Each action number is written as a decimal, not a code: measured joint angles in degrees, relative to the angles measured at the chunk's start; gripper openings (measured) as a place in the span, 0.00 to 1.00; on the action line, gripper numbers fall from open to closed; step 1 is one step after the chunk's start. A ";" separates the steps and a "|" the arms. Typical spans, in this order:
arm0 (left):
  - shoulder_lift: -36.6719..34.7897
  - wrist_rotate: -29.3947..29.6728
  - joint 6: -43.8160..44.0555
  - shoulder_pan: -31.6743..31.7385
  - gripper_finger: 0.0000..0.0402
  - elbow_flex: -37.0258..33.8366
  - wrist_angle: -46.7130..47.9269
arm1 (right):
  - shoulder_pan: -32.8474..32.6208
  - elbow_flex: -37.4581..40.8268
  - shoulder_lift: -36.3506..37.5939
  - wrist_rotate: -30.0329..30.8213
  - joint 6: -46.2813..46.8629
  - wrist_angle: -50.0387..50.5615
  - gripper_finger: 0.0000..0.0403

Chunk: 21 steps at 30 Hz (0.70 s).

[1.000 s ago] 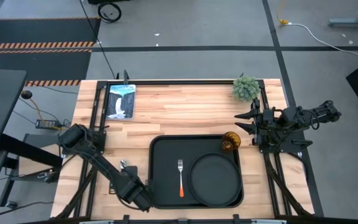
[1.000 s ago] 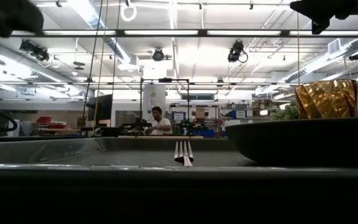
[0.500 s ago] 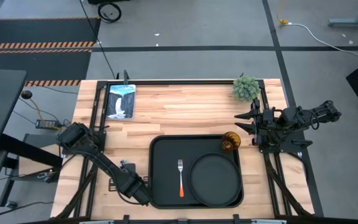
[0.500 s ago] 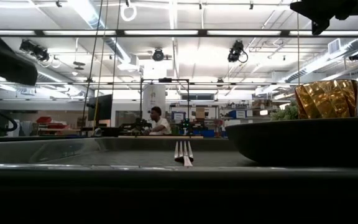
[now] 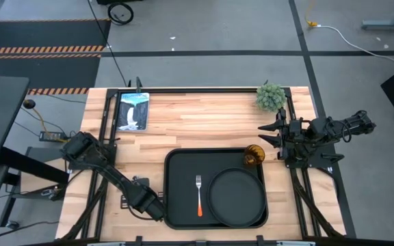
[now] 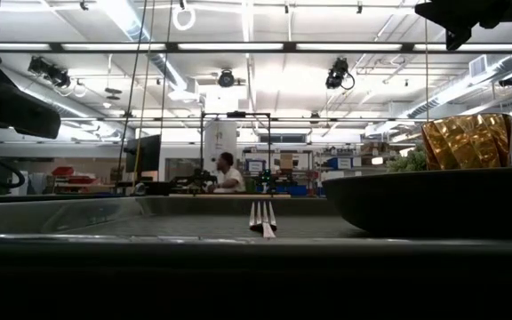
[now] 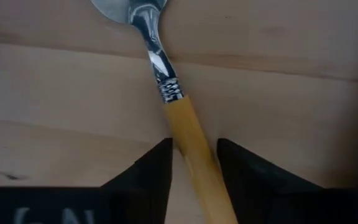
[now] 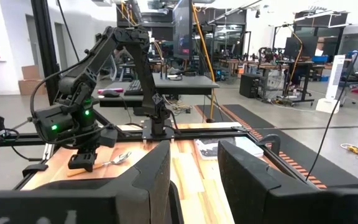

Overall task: Pick and place plate/cup/fork/spoon on tray
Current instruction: Put the yellow spoon to the left side of the orange fork on the black serving tray

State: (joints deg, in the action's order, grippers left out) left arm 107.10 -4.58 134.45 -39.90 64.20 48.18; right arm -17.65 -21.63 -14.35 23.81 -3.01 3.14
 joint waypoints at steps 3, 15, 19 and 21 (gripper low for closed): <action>-0.23 0.07 -0.09 0.00 0.27 0.03 -0.39 | 0.00 0.00 0.00 0.00 0.00 0.00 0.35; 0.01 0.33 -1.09 0.00 0.14 1.11 1.05 | 0.00 0.00 0.00 0.02 0.00 0.00 0.35; -0.69 1.51 -1.21 -0.03 0.15 1.01 1.18 | 0.00 0.00 0.01 0.02 -0.03 -0.01 0.35; -1.52 3.09 -1.18 -0.08 0.15 0.95 1.46 | 0.00 0.00 0.00 0.02 -0.04 -0.02 0.35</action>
State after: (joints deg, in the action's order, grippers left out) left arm 105.58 -1.49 133.28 -39.98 65.15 49.64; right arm -17.65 -21.63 -14.35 23.83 -3.05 3.11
